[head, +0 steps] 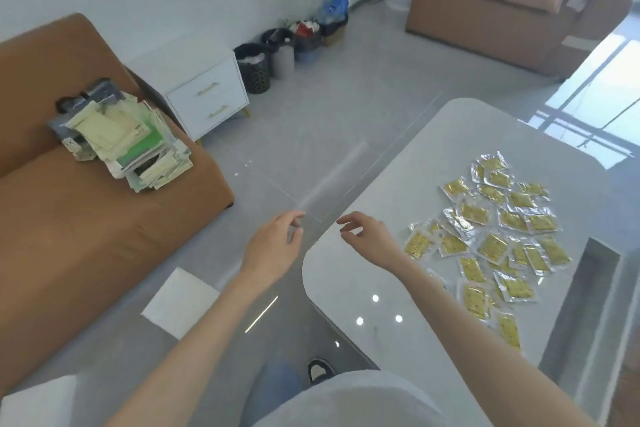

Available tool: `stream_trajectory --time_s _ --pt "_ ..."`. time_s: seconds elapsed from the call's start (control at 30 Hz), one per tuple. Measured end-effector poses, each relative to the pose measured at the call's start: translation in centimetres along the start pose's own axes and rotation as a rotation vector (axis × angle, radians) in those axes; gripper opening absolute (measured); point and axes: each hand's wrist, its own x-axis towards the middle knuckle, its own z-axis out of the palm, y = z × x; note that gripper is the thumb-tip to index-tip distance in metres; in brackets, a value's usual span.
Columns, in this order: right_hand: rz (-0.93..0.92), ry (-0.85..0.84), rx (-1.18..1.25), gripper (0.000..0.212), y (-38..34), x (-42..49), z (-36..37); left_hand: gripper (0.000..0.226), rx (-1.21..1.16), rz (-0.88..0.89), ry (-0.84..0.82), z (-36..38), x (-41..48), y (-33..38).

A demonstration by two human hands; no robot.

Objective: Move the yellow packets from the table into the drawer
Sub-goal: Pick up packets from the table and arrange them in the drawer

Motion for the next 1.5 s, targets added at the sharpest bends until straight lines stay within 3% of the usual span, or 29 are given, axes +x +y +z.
stream_trajectory --time_s 0.2,0.4,0.6,0.83,1.17,1.5 --pt "0.132 0.140 0.010 0.025 -2.0 9.0 0.8 0.031 0.044 0.137 -0.153 -3.2 12.5 -3.2" --pt "0.307 0.297 0.037 0.027 -3.1 15.0 1.0 0.033 0.134 0.315 -0.412 -4.3 23.4 -3.6" --pt "0.516 0.481 0.206 0.026 -3.3 16.5 0.2 0.037 0.235 0.408 -0.728 -3.3 31.4 0.3" --pt "0.756 0.636 0.375 0.029 -0.2 17.7 -2.6 0.039 0.248 0.521 -0.972 1.1 38.5 5.1" --pt "0.927 0.916 0.642 0.030 7.2 24.3 -10.5 0.036 0.383 0.617 -1.165 12.2 50.0 15.7" --pt "1.103 1.119 0.894 0.034 11.9 30.6 -17.9 0.037 0.490 0.696 -1.225 22.5 58.8 26.9"
